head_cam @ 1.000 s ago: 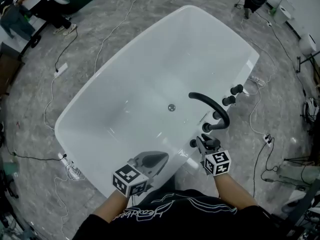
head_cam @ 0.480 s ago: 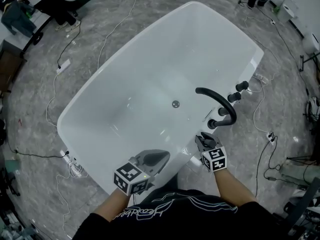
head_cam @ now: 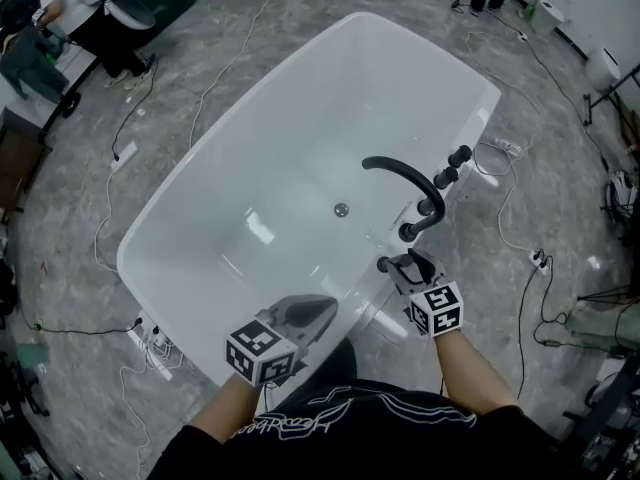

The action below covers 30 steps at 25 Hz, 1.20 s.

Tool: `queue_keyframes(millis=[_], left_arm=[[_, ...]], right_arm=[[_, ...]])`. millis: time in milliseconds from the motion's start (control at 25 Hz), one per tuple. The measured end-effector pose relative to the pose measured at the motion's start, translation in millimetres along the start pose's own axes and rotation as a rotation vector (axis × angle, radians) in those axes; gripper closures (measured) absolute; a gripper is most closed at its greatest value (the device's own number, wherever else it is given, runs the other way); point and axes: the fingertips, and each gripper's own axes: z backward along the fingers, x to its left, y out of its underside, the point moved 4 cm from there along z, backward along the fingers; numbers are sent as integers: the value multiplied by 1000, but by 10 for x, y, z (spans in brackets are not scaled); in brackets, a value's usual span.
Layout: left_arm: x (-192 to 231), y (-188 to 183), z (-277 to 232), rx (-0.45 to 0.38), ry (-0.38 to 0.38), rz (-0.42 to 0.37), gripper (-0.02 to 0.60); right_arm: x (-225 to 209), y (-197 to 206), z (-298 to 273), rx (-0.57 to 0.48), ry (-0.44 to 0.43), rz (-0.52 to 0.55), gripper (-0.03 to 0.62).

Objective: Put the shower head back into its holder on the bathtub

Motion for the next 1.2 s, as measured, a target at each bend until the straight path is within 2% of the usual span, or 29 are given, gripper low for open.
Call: queue_keyframes(millis=[120,200,280,400,440,480,560,720,840,1040,1200], left_arm=[[-280,-13,-72,-9,35,-14,577],[-521,-34,-86,-20,67,-32,577],[-772,-78,-55,-32,94,-57,577],[-1274,-147,51,-47,152,-97,577],[-1460,-158,106,-49,169,-115,577],[-1632,-174,165,-52,180,-137,577],[-1927,-220,283,-65,184,-191,577],[-2414,-271,464,-102,172,-292,577],[-2729,-239,559,-121,156,-352,577],[-3096,-75,653,-125,149,-397,577],[-3326,11,699,-126,152,-424,577]], right_arm=[[62,-71,422,-73,-20,-35,393],[218,-163,752,-124,-69,-51,393],[455,-307,1098,-165,-150,-51,393],[889,-517,1720,-188,-325,-24,397],[1037,-585,1944,-195,-380,-8,414],[1170,-657,2159,-207,-422,9,467],[1376,-784,2545,-241,-475,29,530],[1610,-855,3179,-336,-497,23,558],[1731,-770,3518,-358,-483,53,568],[1868,-629,3823,-383,-487,34,580],[1978,-577,4038,-413,-475,61,580]])
